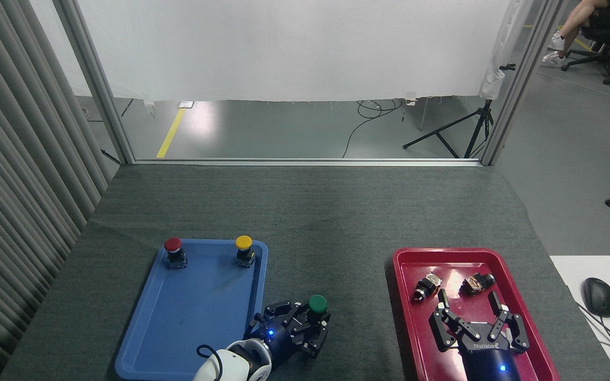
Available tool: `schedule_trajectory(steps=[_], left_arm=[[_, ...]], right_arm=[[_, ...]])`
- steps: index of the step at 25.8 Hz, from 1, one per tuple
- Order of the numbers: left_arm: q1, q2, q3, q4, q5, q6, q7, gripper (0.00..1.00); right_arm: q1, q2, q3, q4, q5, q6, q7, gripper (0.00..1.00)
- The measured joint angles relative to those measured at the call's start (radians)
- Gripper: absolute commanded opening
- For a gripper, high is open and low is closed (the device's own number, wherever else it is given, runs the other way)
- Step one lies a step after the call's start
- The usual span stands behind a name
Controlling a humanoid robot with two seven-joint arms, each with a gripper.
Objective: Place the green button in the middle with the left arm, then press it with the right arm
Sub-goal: 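Carry the green button off the blue tray toward the table middle, then release the green button on the table and retract the left gripper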
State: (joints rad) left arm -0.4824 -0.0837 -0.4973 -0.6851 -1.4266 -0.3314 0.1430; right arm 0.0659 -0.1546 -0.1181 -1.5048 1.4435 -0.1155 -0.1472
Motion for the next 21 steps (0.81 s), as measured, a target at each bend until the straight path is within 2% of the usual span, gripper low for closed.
schedule_trajectory(steps=[4,8,10,13,17,21], left_arm=[[0.060,0.028,-0.001,-0.150,-0.003,0.001,-0.007,1.00],[0.167,0.130,0.022,-0.425,0.008,0.027,-0.027,1.00],[0.239,0.180,0.078,-0.556,0.015,0.067,-0.037,1.00],[0.343,0.214,0.226,-0.692,0.029,0.151,-0.044,1.00],[0.407,0.217,0.413,-0.740,0.102,0.232,-0.045,1.00],[0.398,0.236,0.467,-0.722,0.142,0.248,-0.041,1.00]], right_arm=[[0.000,0.001,0.000,0.000,0.000,0.000,0.000,0.99],[-0.001,0.002,0.000,0.000,0.000,-0.001,-0.001,0.99],[-0.001,0.002,0.000,0.000,0.000,-0.001,-0.001,0.99],[-0.002,0.006,0.000,0.000,0.000,-0.001,-0.003,0.99],[-0.002,0.008,0.000,0.000,0.000,-0.001,-0.004,0.99],[-0.002,0.008,0.000,0.000,0.000,-0.001,0.000,0.99]])
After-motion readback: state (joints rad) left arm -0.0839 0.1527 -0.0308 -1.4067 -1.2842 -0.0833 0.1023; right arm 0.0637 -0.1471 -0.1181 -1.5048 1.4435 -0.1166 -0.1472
